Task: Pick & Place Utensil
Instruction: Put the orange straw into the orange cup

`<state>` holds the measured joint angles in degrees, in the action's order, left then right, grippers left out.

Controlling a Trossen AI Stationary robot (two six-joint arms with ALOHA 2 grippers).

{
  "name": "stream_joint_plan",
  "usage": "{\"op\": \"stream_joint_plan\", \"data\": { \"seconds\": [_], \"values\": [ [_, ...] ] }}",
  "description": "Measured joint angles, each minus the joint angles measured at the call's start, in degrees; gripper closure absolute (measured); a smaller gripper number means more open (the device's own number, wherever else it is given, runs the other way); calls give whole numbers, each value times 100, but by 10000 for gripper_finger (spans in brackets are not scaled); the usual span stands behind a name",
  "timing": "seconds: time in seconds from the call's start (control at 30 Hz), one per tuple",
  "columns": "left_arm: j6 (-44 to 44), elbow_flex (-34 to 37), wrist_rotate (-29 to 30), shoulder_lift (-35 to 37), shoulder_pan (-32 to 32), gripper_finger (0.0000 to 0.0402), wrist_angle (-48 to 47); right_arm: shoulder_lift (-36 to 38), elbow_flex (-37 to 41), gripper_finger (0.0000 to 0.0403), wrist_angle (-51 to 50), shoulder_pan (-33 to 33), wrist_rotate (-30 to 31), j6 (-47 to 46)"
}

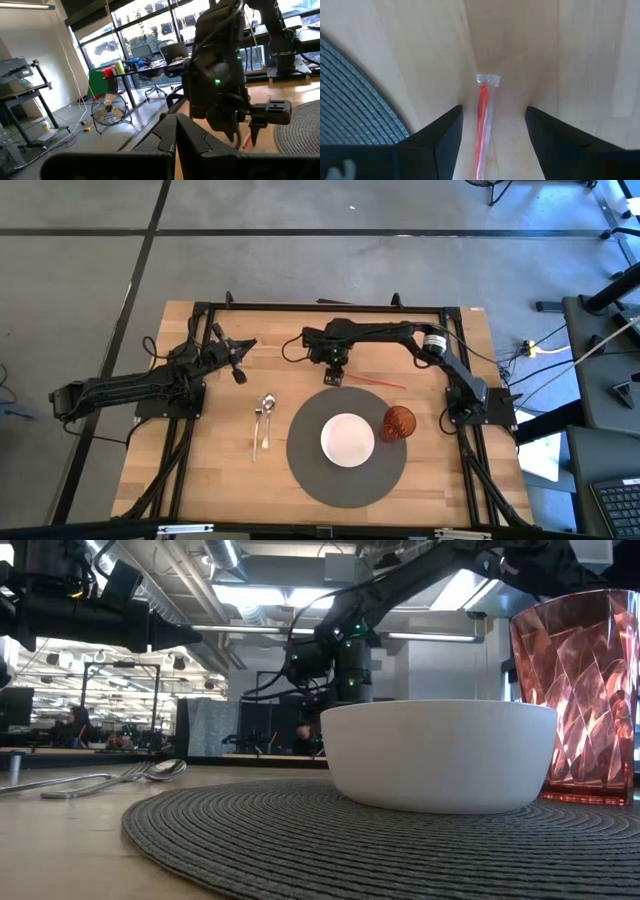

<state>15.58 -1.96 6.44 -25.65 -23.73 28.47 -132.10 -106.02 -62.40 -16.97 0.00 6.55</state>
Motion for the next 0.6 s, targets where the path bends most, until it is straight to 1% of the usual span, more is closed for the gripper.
{"op": "stream_joint_plan", "data": {
  "seconds": [0.1,0.2,0.3,0.47,0.5,0.6],
  "values": [
    [-112,0,-2,0,0,398,0,10,230,207,210,21,35,118],
    [-132,0,-9,0,0,398,0,3,420,243,425,33,22,196],
    [-149,0,-11,0,-1,398,2,-1,424,289,451,31,40,270],
    [-150,0,-11,0,-2,398,2,-8,336,383,449,11,42,549],
    [-149,-1,-11,0,-2,398,2,-8,294,392,428,-3,29,597],
    [-149,0,-11,0,-2,398,4,-11,58,391,246,-9,30,641]
  ]
}}
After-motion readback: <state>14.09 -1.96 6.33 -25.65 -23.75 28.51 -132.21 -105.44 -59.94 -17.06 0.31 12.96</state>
